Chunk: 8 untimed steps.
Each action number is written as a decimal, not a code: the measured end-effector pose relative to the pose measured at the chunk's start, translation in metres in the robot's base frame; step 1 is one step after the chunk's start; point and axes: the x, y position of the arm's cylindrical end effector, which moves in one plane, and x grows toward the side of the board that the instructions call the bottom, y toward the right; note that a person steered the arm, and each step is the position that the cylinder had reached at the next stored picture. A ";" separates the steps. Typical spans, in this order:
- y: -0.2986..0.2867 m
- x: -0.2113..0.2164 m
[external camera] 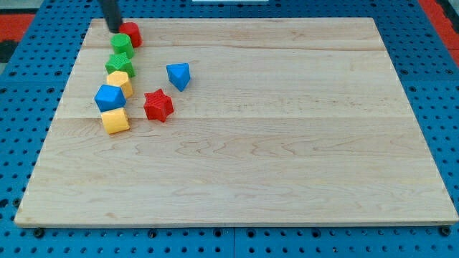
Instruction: Slide the red circle diagonally bottom right to the green circle
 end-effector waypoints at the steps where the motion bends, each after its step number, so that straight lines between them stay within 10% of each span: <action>1: 0.038 0.003; 8: 0.067 0.034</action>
